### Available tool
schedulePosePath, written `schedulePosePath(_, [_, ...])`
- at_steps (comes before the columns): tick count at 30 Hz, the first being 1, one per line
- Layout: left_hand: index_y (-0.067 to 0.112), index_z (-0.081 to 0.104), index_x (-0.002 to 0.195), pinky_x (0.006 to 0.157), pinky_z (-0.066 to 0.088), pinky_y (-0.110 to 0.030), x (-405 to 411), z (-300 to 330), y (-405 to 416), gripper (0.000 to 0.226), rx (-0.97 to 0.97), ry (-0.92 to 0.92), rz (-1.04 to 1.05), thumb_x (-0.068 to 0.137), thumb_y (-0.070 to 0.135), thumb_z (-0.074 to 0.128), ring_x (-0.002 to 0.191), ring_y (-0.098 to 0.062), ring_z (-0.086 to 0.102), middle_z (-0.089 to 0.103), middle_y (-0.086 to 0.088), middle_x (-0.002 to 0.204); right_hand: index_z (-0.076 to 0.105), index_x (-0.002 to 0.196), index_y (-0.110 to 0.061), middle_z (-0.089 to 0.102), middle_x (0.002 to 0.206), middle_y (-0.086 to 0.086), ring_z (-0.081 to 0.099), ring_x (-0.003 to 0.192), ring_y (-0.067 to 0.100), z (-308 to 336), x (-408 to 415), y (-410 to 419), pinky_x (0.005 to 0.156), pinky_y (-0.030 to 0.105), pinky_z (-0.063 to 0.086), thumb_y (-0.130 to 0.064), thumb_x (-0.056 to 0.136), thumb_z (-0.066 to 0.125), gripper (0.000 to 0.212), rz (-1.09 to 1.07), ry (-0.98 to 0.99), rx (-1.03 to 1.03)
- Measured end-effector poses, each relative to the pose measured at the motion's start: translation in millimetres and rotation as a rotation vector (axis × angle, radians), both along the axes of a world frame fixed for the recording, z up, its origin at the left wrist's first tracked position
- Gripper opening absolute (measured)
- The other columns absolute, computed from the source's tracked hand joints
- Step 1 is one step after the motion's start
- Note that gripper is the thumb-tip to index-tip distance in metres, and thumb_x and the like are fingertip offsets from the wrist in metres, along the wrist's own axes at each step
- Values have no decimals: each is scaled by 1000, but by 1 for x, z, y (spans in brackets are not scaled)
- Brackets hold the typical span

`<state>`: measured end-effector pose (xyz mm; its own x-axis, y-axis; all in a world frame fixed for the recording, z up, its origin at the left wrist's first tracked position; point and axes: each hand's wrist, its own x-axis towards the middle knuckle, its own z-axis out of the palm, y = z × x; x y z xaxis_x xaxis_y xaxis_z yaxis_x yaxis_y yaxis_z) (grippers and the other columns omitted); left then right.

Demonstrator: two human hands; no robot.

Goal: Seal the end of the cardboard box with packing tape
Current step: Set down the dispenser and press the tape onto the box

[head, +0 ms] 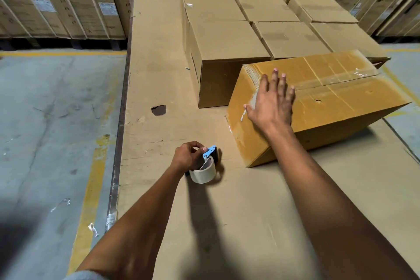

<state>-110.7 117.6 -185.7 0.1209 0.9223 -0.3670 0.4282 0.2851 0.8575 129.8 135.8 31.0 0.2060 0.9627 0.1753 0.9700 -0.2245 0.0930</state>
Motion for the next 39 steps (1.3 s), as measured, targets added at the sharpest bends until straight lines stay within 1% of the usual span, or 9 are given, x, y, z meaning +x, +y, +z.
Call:
schedulePosePath(3, [18, 85, 102, 60, 48, -25, 0, -1, 1, 20, 12, -26, 11, 103, 39, 84, 66, -21, 65, 85, -18, 89, 20, 166, -10, 8, 176, 17, 6, 164, 35, -16, -24, -14, 132, 57, 6, -51, 98, 60, 90, 319, -179, 82])
schedulePosePath(6, [19, 84, 101, 64, 49, -27, 2, 0, 3, 19, 31, 3, 4, 102, 37, 85, 63, -19, 65, 85, -17, 85, 4, 168, -9, 9, 178, 12, 5, 165, 29, -65, -53, -39, 133, 51, 3, -39, 95, 67, 102, 554, -115, -293])
schedulePosePath(12, [21, 82, 110, 52, 45, -12, 0, 3, 7, 21, 88, 124, -36, 104, 41, 82, 66, -14, 70, 84, -7, 84, 11, 167, -15, 18, 177, 6, 16, 164, 23, -140, -61, -63, 133, 47, 12, -43, 77, 90, 123, 533, 109, -657])
schedulePosePath(15, [18, 82, 108, 62, 49, -21, -6, 2, 6, 22, 93, 141, -14, 104, 40, 83, 68, -6, 69, 78, 0, 80, 13, 168, -13, 17, 177, 8, 20, 163, 25, -147, -66, -65, 132, 44, 16, -39, 90, 77, 104, 528, 148, -623])
schedulePosePath(20, [15, 85, 107, 65, 45, -6, -15, 11, 8, 26, 153, 112, 23, 109, 39, 76, 83, -19, 74, 81, 1, 90, 24, 164, -11, 29, 172, 10, 35, 155, 30, -146, -74, -57, 126, 42, 26, -22, 97, 63, 79, 495, 199, -570])
schedulePosePath(23, [21, 84, 105, 74, 50, -18, -22, 20, 8, 27, 177, 56, 34, 109, 46, 74, 81, -7, 72, 80, 7, 87, 39, 154, -12, 47, 158, 9, 53, 137, 35, -141, -83, -50, 110, 43, 43, -32, 101, 63, 62, 430, 242, -555])
schedulePosePath(26, [27, 84, 109, 75, 48, -11, -30, 28, 3, 34, 235, 81, -85, 99, 58, 78, 81, -2, 69, 80, 11, 90, 44, 150, -16, 55, 150, 8, 58, 132, 36, -140, -93, -45, 104, 44, 47, -44, 103, 59, 57, 362, 273, -584])
schedulePosePath(31, [20, 83, 126, 101, 61, -39, -28, 37, -1, 44, 360, 210, -174, 96, 52, 79, 112, -23, 78, 85, -2, 121, 45, 142, -14, 57, 145, 10, 53, 134, 34, -123, -94, -31, 106, 45, 44, -38, 93, 74, 62, 395, 181, -577])
schedulePosePath(39, [13, 69, 152, 110, 58, -40, 38, 100, 8, 45, 514, 12, 48, 112, 33, 71, 131, -26, 73, 75, -7, 149, 49, 150, -11, 51, 158, 16, 39, 154, 34, -15, -58, -2, 129, 49, 29, -21, 96, 71, 60, 450, 108, 85])
